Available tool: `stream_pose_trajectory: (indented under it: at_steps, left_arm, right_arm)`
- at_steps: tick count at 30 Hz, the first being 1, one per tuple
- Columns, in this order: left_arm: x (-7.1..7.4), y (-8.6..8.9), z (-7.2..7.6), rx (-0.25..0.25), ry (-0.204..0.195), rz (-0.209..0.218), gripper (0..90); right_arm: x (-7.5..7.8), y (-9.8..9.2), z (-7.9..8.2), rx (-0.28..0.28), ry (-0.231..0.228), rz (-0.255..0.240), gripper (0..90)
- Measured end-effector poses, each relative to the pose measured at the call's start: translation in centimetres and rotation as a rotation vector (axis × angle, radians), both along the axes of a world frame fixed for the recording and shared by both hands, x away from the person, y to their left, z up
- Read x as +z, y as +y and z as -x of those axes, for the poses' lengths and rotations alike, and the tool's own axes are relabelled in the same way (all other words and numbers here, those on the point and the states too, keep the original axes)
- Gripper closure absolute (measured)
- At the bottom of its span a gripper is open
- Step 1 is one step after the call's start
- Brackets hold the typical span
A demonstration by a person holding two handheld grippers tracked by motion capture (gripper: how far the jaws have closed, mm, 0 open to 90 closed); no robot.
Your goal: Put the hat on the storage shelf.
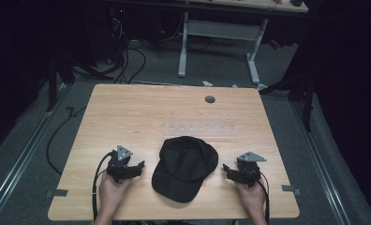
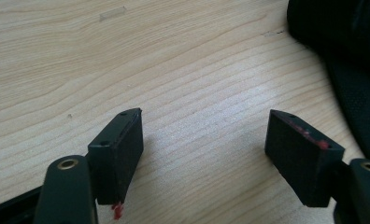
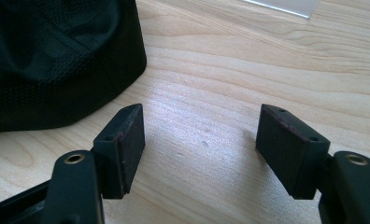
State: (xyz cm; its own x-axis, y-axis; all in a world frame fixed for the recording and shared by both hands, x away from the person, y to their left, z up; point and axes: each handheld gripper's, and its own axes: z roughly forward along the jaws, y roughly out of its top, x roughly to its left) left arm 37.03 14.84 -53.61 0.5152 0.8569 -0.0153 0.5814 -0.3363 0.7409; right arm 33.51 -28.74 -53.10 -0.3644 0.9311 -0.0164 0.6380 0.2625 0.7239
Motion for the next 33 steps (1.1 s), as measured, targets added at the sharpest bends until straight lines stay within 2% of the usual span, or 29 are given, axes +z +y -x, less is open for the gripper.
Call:
stream_pose_trajectory:
  at_steps: [28, 33]
  left_arm:
    - [0.01, 0.05, 0.03, 0.002, 0.002, 0.005, 27.7]
    - [0.01, 0.06, 0.04, 0.002, 0.003, 0.005, 27.7]
  right_arm:
    - [0.00, 0.10, 0.11, -0.012, 0.000, 0.000, 33.6]
    - [0.04, 0.33, 0.38, -0.015, -0.012, 0.001, 44.0]
